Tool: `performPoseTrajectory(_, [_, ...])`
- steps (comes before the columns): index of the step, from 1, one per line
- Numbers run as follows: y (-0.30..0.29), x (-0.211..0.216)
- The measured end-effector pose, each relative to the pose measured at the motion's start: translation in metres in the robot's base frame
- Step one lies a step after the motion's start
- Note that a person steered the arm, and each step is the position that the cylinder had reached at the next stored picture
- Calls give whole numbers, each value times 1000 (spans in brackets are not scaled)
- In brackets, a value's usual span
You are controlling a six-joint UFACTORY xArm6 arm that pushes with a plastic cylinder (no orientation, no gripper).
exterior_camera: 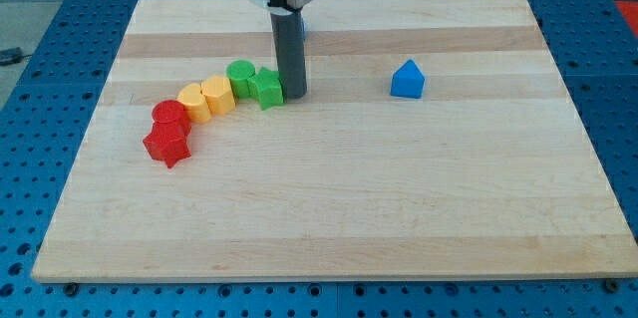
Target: Place the blue cube to the bottom right of the green star
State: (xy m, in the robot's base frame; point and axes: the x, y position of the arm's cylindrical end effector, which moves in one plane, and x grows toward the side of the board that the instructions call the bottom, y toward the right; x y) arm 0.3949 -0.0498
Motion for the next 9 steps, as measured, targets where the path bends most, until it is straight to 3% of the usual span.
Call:
performPoseTrajectory(1, [14, 3])
performPoseTrajectory(3, [103, -88])
performPoseTrajectory(4, [96, -151])
performPoseTrajectory(5, [55, -189])
performPoseTrajectory(7, [-34, -176])
performPoseTrajectory(9, [8, -98])
